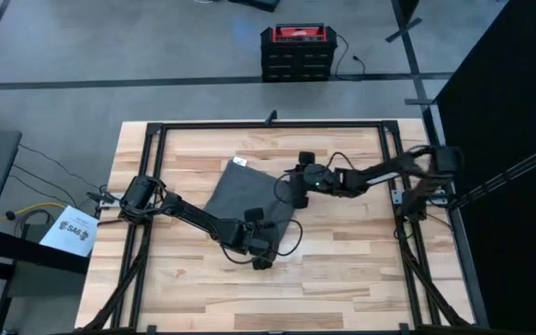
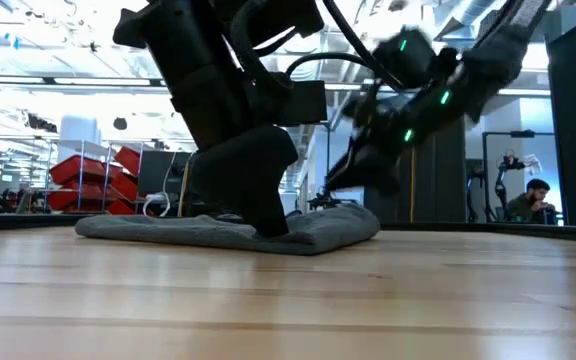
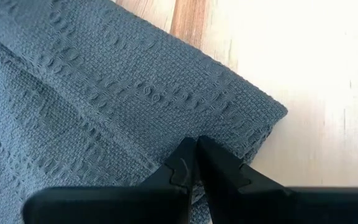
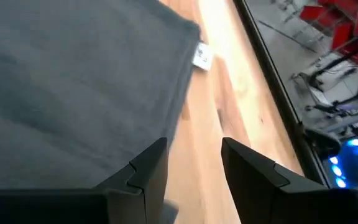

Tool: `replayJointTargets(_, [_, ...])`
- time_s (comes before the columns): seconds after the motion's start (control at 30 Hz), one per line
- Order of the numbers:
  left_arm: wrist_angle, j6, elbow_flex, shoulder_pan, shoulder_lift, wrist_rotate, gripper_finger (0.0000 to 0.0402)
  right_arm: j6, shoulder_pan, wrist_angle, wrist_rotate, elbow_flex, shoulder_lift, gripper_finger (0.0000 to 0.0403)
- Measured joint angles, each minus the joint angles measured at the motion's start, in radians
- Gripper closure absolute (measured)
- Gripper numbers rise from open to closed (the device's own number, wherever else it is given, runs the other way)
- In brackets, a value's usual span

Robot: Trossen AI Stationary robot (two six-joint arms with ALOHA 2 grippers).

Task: Roll towel
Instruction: Roll the gray towel

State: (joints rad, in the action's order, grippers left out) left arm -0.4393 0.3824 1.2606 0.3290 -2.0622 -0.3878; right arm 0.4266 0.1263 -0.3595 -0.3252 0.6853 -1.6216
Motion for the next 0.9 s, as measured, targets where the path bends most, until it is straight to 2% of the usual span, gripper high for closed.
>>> replayJointTargets(0.1, [0.0,-0.002,0.0,0.0,0.0,0.0,0.0387,-0.067,-0.017,0.109,0.044,-0.012,0.091,0.0262])
replayJointTargets(0.2, [0.004,-0.008,0.0,0.002,0.0,0.0,0.0387,-0.133,-0.02,0.071,0.118,-0.052,0.104,0.0262])
replayJointTargets(0.33, [0.018,-0.018,-0.001,0.016,0.0,-0.001,0.0387,-0.148,-0.027,-0.037,0.142,-0.076,0.01,0.0262])
replayJointTargets(0.47, [0.022,-0.014,-0.001,0.025,0.0,0.005,0.0387,-0.12,-0.044,-0.145,0.165,-0.037,-0.133,0.0262])
replayJointTargets(0.57, [0.028,-0.002,-0.002,0.03,0.0,0.003,0.0387,-0.09,-0.034,-0.137,0.127,-0.007,-0.206,0.0262])
replayJointTargets(0.7, [0.03,0.008,-0.002,0.032,0.0,0.004,0.0387,-0.046,-0.011,-0.139,-0.044,0.006,-0.217,0.0262])
replayJointTargets(0.77, [0.032,0.011,-0.002,0.033,0.0,0.004,0.0387,-0.006,-0.001,-0.121,-0.113,0.006,-0.186,0.0262])
replayJointTargets(0.9, [0.04,0.023,0.004,0.035,0.004,-0.005,0.0387,0.014,-0.014,-0.037,-0.126,0.006,-0.055,0.0262])
